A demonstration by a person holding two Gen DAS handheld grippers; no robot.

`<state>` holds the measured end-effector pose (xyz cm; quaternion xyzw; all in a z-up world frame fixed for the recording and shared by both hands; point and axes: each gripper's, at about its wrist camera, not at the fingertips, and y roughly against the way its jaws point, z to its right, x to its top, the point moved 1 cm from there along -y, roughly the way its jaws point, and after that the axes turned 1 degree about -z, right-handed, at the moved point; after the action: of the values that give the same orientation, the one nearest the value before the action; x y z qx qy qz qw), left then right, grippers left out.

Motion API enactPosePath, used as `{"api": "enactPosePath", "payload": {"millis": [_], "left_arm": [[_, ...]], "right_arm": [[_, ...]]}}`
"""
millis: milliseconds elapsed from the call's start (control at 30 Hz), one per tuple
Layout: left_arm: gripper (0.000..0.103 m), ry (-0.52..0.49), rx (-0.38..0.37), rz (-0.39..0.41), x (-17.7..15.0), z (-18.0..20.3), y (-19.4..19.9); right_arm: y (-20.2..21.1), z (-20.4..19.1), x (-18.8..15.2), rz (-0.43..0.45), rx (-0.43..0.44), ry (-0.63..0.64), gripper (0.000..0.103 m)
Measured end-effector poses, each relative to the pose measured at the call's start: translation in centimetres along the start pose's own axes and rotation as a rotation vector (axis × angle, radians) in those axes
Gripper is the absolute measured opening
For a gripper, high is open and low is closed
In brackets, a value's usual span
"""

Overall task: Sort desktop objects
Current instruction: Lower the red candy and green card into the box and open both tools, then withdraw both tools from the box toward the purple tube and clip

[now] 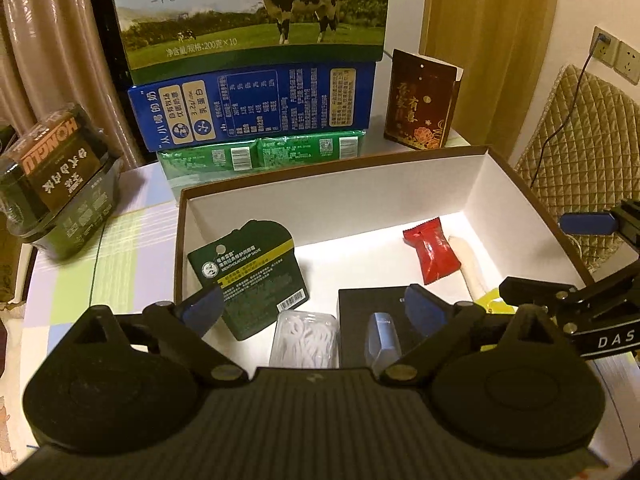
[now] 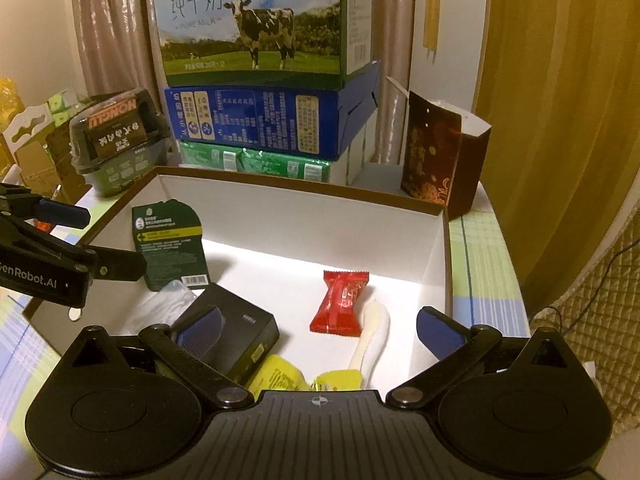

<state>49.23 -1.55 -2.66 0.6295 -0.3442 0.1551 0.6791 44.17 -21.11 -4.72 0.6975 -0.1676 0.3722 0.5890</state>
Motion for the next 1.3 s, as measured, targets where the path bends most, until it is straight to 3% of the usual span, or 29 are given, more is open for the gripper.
{"api": "enactPosePath", "payload": {"millis": [633, 1300], "left_arm": [[0.099, 0.014, 0.017, 0.043, -3.1, 1.3, 5.9], [0.102, 0.091, 0.067, 0.059, -9.8, 1.7, 14.3]], "right_arm": [[6.1, -1.6, -2.7, 0.037, 0.011, -0.03, 0.101], [13.0, -4.6, -7.9, 0.068, 0.044, -0.039, 0.101]]}}
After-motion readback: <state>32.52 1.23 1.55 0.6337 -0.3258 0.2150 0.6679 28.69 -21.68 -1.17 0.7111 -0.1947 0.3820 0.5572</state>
